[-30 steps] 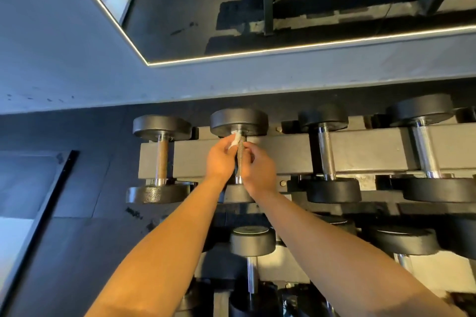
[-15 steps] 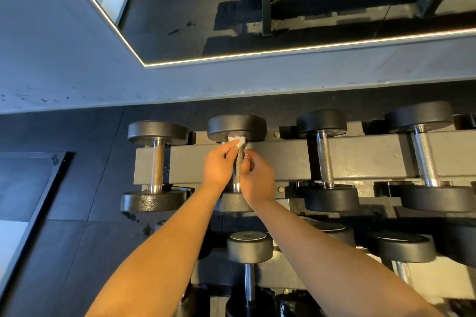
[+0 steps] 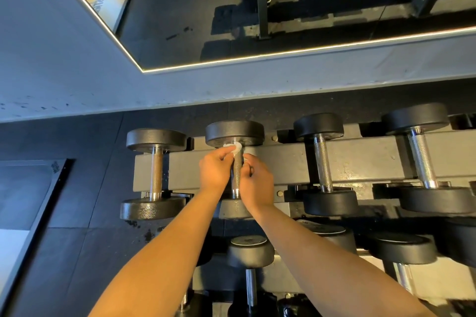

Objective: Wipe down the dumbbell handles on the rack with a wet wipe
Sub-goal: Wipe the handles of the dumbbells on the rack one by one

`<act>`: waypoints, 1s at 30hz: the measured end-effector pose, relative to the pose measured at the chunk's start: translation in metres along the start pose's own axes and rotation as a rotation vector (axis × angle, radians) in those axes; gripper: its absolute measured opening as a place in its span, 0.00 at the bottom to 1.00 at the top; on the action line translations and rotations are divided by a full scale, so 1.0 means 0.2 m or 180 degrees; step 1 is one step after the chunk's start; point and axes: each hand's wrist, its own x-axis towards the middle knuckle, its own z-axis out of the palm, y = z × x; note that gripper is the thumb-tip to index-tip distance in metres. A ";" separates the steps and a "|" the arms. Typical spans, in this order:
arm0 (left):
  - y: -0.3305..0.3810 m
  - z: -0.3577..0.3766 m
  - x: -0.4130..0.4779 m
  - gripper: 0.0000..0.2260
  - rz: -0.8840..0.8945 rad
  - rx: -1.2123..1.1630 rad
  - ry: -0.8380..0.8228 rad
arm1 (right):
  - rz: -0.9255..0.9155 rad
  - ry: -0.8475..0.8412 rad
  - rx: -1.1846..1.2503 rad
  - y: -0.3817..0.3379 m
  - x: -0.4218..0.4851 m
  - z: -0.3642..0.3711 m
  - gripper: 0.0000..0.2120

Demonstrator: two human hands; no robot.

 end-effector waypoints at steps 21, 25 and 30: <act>-0.06 -0.01 -0.09 0.05 -0.0082 0.0034 -0.0020 | 0.0033 -0.0009 0.0024 -0.01 -0.01 0.00 0.13; -0.03 0.00 -0.06 0.06 -0.0111 -0.0077 0.0137 | -0.0002 0.0023 -0.0027 -0.01 -0.01 0.00 0.12; 0.05 0.04 0.01 0.09 -0.0148 0.0142 0.0240 | 0.0074 0.0109 0.0027 -0.01 0.00 0.00 0.11</act>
